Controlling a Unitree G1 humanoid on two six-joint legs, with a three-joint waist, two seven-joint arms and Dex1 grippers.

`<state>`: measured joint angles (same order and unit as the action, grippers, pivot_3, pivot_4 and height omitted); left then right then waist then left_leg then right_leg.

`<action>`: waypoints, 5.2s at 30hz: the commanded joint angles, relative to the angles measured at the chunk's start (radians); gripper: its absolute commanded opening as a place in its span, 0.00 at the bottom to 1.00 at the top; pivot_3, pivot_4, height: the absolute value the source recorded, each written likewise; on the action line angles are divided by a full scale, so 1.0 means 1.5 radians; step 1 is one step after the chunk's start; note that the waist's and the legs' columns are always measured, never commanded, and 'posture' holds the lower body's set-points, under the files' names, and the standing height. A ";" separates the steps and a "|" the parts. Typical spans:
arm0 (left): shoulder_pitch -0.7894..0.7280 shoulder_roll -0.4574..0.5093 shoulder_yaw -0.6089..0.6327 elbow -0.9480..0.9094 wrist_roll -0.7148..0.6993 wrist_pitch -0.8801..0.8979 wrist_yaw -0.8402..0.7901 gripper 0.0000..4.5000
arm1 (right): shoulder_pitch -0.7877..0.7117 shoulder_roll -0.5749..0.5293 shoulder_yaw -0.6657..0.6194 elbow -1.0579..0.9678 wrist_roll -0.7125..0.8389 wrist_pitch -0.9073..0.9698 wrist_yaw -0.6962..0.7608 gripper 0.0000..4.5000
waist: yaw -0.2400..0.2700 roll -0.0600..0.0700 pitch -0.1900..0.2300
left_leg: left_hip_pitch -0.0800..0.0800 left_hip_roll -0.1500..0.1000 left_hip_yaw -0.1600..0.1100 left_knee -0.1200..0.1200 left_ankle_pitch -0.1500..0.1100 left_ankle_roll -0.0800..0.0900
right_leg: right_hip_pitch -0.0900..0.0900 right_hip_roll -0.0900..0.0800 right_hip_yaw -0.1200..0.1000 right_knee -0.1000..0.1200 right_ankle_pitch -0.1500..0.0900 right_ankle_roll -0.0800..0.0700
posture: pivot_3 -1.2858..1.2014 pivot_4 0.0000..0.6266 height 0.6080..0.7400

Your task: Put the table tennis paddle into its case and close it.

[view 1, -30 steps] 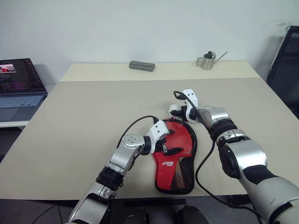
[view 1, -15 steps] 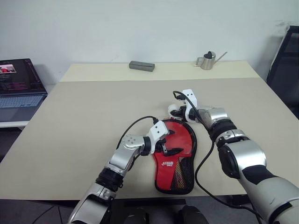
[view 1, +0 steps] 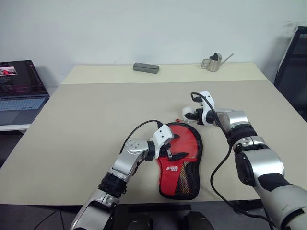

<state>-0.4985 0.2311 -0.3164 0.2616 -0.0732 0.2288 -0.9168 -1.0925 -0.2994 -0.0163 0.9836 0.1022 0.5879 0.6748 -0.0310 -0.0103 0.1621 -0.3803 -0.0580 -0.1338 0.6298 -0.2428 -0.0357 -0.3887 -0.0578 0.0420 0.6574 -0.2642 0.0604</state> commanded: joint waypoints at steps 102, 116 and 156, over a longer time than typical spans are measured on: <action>0.010 -0.023 -0.056 0.067 0.021 0.010 0.002 1.00 | 0.626 -0.421 -0.176 -0.914 0.561 0.543 0.070 0.66 | 0.035 -0.003 -0.004 | 0.003 -0.003 0.000 0.001 -0.006 0.005 | 0.010 -0.006 -0.003 -0.009 -0.006 0.009 | 0.52 0.24 1.00; 0.001 -0.032 -0.046 0.075 0.019 0.004 0.009 1.00 | 0.570 -0.451 -0.147 -0.893 0.573 0.536 0.114 0.96 | 0.035 -0.003 -0.004 | 0.003 -0.003 0.000 0.001 -0.005 0.005 | 0.010 -0.006 -0.003 -0.009 -0.007 0.010 | 0.52 0.24 1.00; -0.003 0.140 0.154 -0.121 -0.149 0.070 -0.053 1.00 | 0.205 -0.103 0.095 -0.318 0.154 0.027 0.116 0.79 | 0.000 -0.002 -0.002 | -0.011 -0.002 0.001 0.003 -0.004 0.002 | -0.005 -0.005 -0.001 -0.006 -0.003 0.005 | 0.52 0.24 1.00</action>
<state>-0.5029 0.4367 -0.1020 0.1070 -0.2793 0.3427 -0.9992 -0.7532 -0.4569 0.1400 0.4920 0.3455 0.6640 0.8326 -0.0311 -0.0140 0.1595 -0.3965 -0.0613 -0.1328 0.6348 -0.2489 -0.0322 -0.3970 -0.0652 0.0408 0.6481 -0.2690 0.0679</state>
